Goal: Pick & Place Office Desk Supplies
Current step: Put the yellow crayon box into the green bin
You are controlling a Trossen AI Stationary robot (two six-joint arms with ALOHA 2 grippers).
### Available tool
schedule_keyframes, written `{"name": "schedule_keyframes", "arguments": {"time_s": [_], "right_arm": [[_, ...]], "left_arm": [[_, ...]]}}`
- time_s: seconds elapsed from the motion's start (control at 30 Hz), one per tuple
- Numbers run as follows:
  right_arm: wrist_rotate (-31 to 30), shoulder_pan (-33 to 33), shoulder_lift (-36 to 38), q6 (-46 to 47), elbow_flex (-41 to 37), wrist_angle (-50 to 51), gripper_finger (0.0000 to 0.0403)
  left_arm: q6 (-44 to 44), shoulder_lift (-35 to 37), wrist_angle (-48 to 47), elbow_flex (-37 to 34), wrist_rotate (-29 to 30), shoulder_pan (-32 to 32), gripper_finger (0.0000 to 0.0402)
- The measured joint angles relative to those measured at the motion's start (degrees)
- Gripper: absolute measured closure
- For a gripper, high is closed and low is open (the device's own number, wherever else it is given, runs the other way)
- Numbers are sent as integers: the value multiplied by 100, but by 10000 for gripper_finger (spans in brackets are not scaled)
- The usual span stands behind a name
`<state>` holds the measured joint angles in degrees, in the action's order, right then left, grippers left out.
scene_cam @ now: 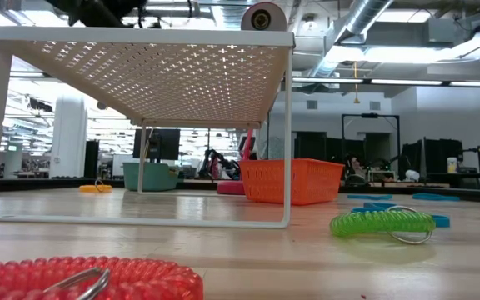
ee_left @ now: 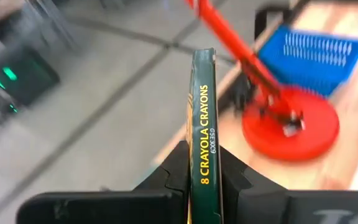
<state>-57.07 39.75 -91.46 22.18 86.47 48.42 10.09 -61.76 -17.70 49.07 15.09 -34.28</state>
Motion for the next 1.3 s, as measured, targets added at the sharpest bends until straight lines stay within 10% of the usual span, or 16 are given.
{"name": "schedule_keyframes", "arguments": {"time_s": [0.73, 1.3], "right_arm": [[-4, 52, 0, 233, -1, 114, 241], [-286, 228, -2, 588, -1, 388, 241]], "left_arm": [[-936, -1989, -1553, 952, -907, -1601, 377], [-904, -2178, -612, 420, 424, -1145, 377]]}}
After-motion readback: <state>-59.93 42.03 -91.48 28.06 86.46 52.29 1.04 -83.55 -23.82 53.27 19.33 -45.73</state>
